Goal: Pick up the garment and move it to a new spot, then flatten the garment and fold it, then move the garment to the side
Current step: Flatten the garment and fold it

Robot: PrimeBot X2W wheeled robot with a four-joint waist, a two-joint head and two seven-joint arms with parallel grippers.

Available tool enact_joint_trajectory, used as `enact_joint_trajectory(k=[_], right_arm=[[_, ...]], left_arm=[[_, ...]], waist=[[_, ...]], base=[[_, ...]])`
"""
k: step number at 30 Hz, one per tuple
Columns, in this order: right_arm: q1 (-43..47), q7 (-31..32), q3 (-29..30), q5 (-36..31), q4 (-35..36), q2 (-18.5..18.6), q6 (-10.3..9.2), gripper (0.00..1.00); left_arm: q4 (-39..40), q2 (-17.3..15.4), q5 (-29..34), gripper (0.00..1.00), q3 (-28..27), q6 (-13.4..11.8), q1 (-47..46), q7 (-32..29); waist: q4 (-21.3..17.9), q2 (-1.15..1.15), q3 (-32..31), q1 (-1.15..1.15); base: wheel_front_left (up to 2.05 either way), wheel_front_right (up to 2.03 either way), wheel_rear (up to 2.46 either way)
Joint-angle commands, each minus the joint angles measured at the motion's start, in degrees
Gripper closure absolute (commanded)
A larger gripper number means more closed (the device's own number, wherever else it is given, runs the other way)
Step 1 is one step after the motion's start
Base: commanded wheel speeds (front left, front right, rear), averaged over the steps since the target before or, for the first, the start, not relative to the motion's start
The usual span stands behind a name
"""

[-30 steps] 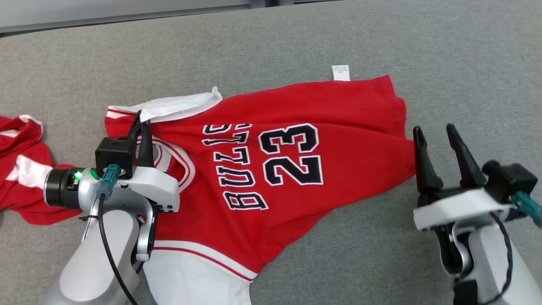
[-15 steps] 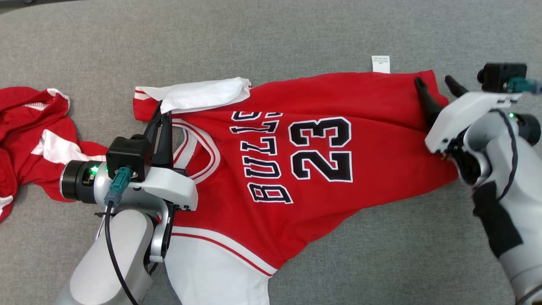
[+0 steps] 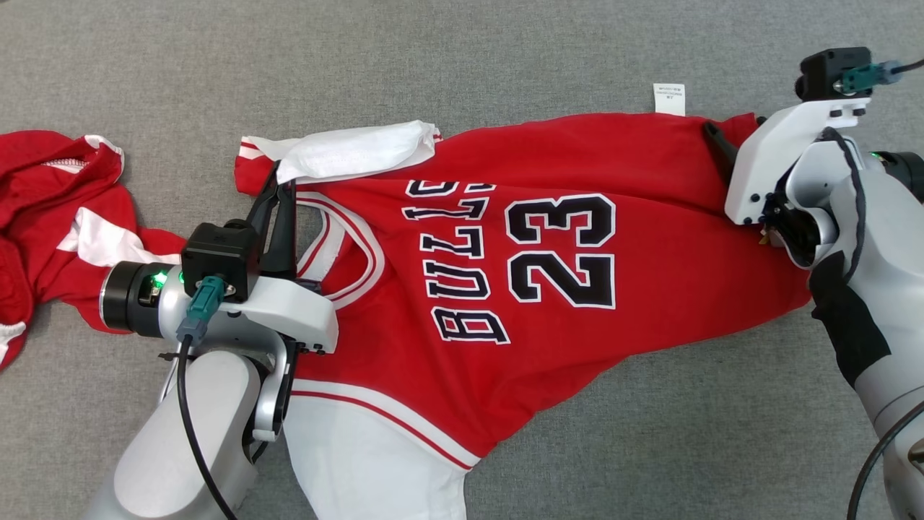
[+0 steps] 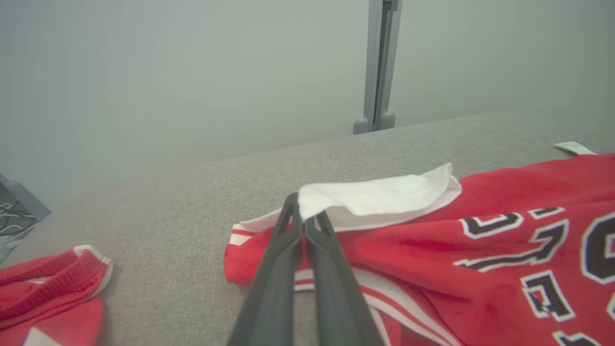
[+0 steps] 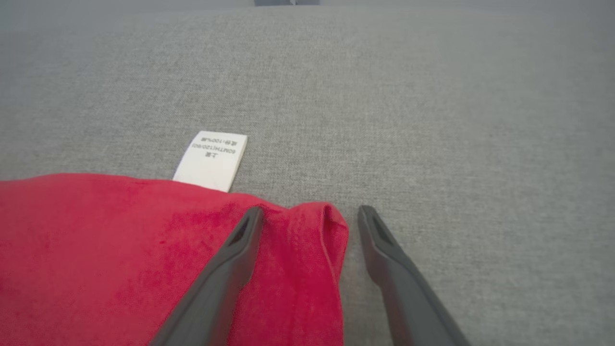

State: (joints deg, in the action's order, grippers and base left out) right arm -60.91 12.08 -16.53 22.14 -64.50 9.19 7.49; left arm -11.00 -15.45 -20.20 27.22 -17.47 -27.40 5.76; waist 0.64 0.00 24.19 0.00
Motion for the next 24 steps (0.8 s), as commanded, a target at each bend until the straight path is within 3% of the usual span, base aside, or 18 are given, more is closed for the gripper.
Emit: enact_joint_trajectory(k=[1, 2, 3, 4, 9, 13, 17, 24], right_arm=[[-0.4, -0.1, -0.4, -0.2, -0.4, 0.0, 0.01, 0.20], [-0.5, -0.7, -0.9, -0.1, -0.4, -0.1, 0.01, 0.58], [-0.7, -1.2, -1.4, -0.2, -0.4, -0.1, 0.01, 0.75], [-0.8, -1.5, -1.8, -0.1, -0.5, 0.0, 0.00, 1.00], [-1.9, -5.3, -3.2, 0.6, 0.2, 0.6, 0.00, 1.00], [-3.3, -12.9, -2.3, 0.5, 1.0, 1.5, 0.00, 1.00], [-4.8, -18.7, -1.3, 2.4, 1.7, 1.2, 0.00, 1.00], [-6.0, -21.7, -2.9, 8.8, 5.7, 2.1, 0.00, 1.00]], left_arm=[[0.2, -0.5, 0.1, 1.00, -0.1, -0.2, -0.6, -0.1], [0.3, -0.5, 0.1, 1.00, -0.2, -0.2, -0.6, -0.1], [0.3, -0.6, 0.0, 1.00, -0.2, -0.2, -0.7, -0.1], [0.3, -0.7, 0.0, 1.00, -0.1, -0.2, -0.7, -0.1], [0.6, -1.3, 0.0, 1.00, -0.5, -0.4, -1.4, 0.5], [2.2, -1.8, -0.9, 1.00, -2.2, -0.1, -2.1, 2.5], [4.8, -2.8, -4.5, 1.00, -6.0, 1.6, -4.3, 4.2], [7.4, -5.9, -9.3, 1.00, -11.6, 4.4, -10.5, 2.9]], waist=[[-0.1, 0.00, 0.0, 0.00], [-0.1, 0.00, 0.0, 0.00], [-0.2, 0.00, 0.0, 0.00], [-0.2, 0.00, -0.1, 0.00], [-0.3, 0.00, -0.4, 0.00], [-0.5, 0.00, -1.6, 0.00], [-0.5, 0.00, -3.8, 0.00], [-1.2, 0.00, -8.4, 0.00]], base=[[0.00, 0.00, 0.00], [0.00, 0.00, 0.00], [0.00, 0.00, 0.00], [0.00, 0.00, 0.00], [0.00, 0.00, 0.00], [0.00, 0.00, 0.00], [0.00, 0.00, 0.00], [0.00, 0.00, 0.00]])
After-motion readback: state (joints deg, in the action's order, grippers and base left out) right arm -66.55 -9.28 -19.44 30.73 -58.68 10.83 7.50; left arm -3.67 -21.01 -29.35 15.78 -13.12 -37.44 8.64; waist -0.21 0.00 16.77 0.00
